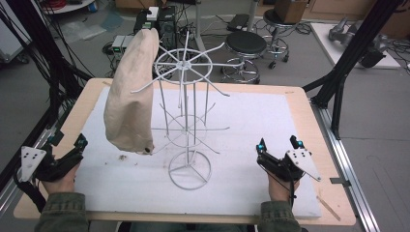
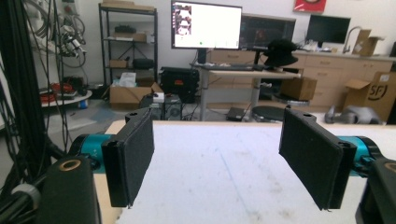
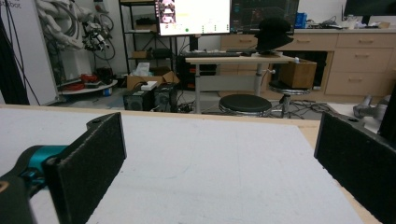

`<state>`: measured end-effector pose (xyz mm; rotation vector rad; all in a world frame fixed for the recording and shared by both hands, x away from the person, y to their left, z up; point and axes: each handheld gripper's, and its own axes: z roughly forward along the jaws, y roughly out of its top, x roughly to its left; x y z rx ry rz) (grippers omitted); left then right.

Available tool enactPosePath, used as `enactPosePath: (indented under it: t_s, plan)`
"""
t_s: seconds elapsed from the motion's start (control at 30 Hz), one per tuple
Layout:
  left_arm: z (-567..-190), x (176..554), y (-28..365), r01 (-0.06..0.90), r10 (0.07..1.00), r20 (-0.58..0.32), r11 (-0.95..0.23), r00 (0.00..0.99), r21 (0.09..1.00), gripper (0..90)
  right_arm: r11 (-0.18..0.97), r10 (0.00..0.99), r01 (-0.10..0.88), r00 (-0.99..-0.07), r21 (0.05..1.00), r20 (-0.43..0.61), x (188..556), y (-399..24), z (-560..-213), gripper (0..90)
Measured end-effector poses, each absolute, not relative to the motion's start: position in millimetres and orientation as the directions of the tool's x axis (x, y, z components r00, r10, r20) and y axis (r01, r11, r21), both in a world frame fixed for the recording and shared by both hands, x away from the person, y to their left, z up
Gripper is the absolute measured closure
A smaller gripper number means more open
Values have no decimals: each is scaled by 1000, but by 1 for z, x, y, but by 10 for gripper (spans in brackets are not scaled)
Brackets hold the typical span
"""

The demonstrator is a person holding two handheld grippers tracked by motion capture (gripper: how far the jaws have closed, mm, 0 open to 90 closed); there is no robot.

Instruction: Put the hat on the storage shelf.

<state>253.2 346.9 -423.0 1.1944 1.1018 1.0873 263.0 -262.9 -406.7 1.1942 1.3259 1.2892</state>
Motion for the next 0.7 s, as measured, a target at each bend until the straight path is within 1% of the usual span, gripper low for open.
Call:
enactPosePath:
  t_s: [0.1, 0.23, 0.33, 0.4, 0.7]
  plan:
    - [-429, 253, 344, -34, 990, -45, 49, 131, 998, 255, -10, 992, 47, -122, 999, 16, 263, -263, -407, 13]
    - [-431, 252, 341, -36, 988, -37, 42, 148, 998, 241, -11, 993, 49, -120, 999, 17, 263, -263, -407, 12]
    - [-430, 251, 338, -41, 985, -50, 57, 165, 998, 236, -10, 992, 52, -125, 999, 17, 262, -262, -407, 12]
    - [-430, 251, 337, -36, 985, -39, 46, 171, 998, 229, -10, 992, 57, -127, 998, 18, 262, -262, -407, 12]
    - [-431, 250, 339, -44, 986, -53, 60, 158, 997, 231, -11, 992, 49, -127, 999, 17, 260, -262, -407, 13]
